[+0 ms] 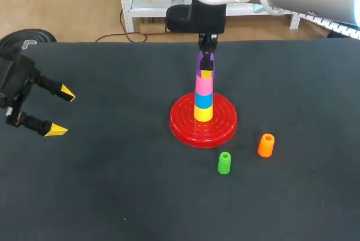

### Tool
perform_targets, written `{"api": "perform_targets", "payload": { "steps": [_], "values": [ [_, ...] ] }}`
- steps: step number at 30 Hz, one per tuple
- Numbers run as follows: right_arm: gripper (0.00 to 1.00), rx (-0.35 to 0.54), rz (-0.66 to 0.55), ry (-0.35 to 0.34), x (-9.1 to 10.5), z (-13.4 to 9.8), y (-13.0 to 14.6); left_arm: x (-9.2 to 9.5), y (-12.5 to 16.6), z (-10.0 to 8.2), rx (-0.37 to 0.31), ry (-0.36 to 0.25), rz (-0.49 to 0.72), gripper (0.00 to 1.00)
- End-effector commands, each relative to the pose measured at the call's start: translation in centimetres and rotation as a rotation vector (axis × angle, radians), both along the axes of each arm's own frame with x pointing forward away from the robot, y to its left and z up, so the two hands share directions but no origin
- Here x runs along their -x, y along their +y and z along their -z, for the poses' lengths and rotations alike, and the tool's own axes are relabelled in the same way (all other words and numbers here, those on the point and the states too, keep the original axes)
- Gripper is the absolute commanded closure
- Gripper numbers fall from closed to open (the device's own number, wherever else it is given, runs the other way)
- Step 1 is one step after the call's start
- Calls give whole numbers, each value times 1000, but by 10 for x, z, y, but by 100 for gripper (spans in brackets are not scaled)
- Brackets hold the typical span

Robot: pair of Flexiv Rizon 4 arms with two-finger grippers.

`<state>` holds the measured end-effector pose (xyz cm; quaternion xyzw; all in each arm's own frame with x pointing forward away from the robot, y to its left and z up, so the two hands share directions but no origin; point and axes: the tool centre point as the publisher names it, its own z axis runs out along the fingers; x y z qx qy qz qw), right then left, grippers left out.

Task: Pick up and stack the cylinders on the red base in this order: pink,purple,orange,green

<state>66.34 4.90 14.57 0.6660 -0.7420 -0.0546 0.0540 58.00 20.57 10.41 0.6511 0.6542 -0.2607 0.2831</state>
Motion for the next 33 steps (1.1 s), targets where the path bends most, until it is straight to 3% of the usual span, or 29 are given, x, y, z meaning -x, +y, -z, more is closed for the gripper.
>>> {"api": "perform_targets", "payload": {
  "steps": [1, 14, 33],
  "values": [
    [100, 4, 0, 4, -3, 12, 1, 0, 1, 1, 3, -4, 0, 0],
    [100, 2, -3, -2, -3, 12, 4, 0, 1, 1, 3, -4, 0, 0],
    [100, -3, -4, -64, -2, -8, 6, 0, 1, 1, 3, -4, 0, 0]
  ]
}}
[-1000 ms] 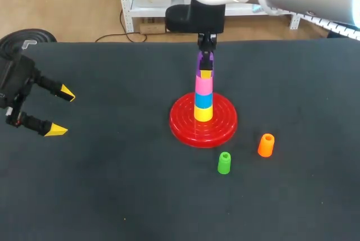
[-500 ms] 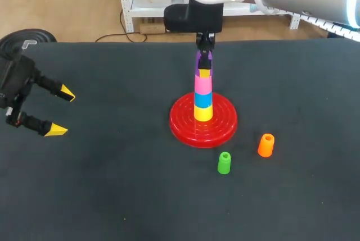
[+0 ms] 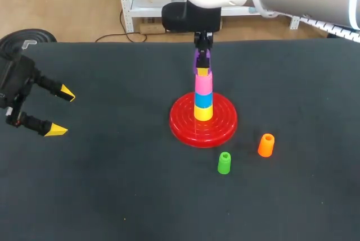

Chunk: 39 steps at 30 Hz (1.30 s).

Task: Pick up and stack the cylinders on the red base in this order: pink,purple,orange,green

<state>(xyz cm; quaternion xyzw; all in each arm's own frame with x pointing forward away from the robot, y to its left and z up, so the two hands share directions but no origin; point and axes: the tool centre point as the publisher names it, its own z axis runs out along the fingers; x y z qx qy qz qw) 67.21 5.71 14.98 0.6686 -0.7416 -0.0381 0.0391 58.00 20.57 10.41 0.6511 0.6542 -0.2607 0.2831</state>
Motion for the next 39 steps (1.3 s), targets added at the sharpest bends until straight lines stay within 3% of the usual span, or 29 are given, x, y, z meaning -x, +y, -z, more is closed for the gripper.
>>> {"api": "perform_targets", "payload": {
  "steps": [1, 10, 39],
  "values": [
    [100, -7, -1, -24, 7, -6, -1, 0, 1, 1, 3, -4, 0, 0],
    [100, -7, 1, -53, 8, -18, -4, 0, 1, 1, 3, -4, 0, 0],
    [100, -6, 11, 1, 4, 8, -7, 0, 1, 1, 3, -4, 0, 0]
  ]
}}
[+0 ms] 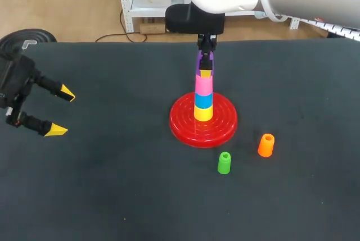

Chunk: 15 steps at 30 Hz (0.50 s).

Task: Pick up and stack the cylinders on the red base in this order: pink,purple,orange,green

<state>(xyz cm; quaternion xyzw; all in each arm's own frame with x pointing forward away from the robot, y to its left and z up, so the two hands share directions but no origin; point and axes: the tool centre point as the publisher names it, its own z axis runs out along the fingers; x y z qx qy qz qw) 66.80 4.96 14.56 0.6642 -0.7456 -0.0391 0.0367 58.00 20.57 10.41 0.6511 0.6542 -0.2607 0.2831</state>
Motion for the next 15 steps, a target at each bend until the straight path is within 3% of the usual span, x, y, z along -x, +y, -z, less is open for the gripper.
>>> {"api": "perform_targets", "payload": {
  "steps": [1, 15],
  "values": [
    [100, -2, -2, 3, 1, 4, 1, 0, 1, 1, 3, -4, 0, 0],
    [100, 1, -4, -6, 7, 1, 0, 0, 1, 1, 3, -4, 0, 0]
  ]
}}
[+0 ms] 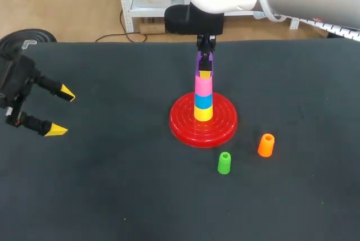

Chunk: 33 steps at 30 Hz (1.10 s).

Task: Pick up and stack the cylinders on the red base in this order: pink,purple,orange,green

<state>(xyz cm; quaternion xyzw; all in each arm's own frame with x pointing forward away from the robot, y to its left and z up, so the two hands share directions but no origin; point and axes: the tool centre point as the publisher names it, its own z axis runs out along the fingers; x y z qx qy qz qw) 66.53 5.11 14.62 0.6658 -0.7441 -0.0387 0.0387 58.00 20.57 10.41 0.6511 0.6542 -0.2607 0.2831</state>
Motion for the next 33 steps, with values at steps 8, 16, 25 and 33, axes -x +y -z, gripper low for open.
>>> {"api": "perform_targets", "payload": {
  "steps": [8, 16, 25, 33],
  "values": [
    [100, 2, 1, -17, 6, -2, -2, 0, 1, 1, 3, -4, 0, 0],
    [100, -2, 4, -32, 7, -5, -1, 0, 1, 1, 3, -4, 0, 0],
    [100, 3, 5, -37, 7, -9, -1, 0, 1, 1, 3, -4, 0, 0],
    [100, 4, 8, -27, 8, -4, -2, 0, 1, 1, 3, -4, 0, 0]
  ]
}}
